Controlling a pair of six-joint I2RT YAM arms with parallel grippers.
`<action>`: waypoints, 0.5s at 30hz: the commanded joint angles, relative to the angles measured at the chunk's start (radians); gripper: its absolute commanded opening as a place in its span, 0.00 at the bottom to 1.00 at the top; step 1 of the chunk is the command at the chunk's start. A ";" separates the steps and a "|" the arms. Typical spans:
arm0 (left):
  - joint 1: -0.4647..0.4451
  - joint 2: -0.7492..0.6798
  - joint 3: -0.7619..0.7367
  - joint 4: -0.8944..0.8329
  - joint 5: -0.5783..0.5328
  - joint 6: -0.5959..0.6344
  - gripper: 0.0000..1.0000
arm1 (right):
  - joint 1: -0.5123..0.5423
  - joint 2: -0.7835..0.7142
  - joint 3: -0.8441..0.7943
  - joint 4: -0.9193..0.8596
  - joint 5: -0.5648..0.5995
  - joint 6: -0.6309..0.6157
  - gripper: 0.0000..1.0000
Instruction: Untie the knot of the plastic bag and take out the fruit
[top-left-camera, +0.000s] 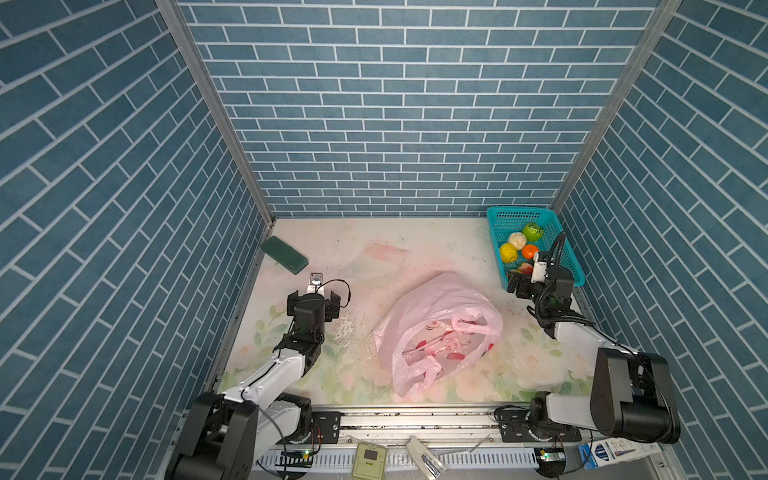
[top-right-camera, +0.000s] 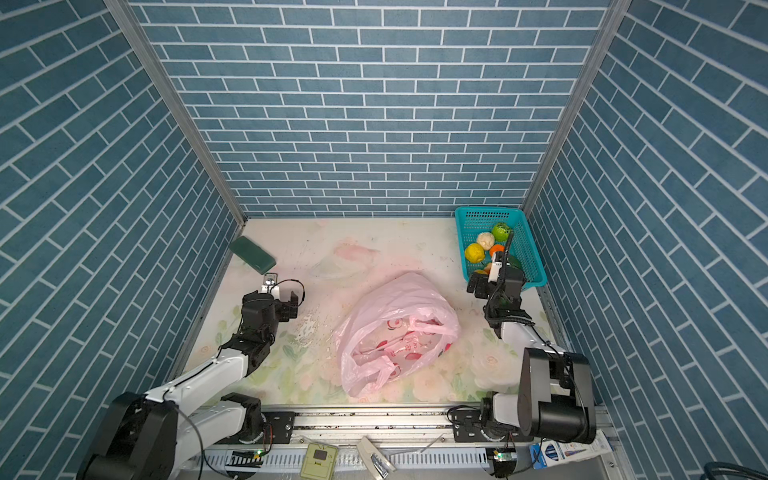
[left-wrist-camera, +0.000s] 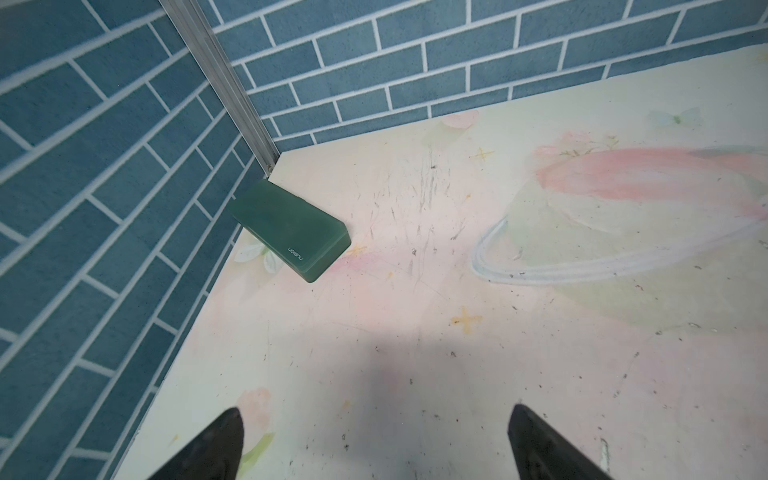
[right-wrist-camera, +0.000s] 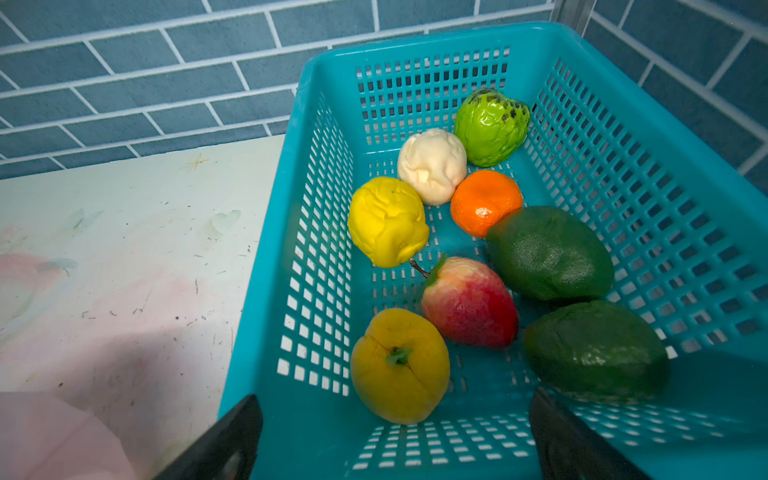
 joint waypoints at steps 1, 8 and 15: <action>0.017 0.078 -0.027 0.261 -0.004 0.038 1.00 | -0.005 0.023 -0.045 0.091 0.018 -0.042 0.99; 0.068 0.223 -0.030 0.455 0.012 0.056 1.00 | -0.006 0.064 -0.121 0.273 0.030 -0.062 0.99; 0.092 0.382 -0.048 0.644 0.014 0.040 1.00 | -0.007 0.164 -0.202 0.501 0.059 -0.052 0.99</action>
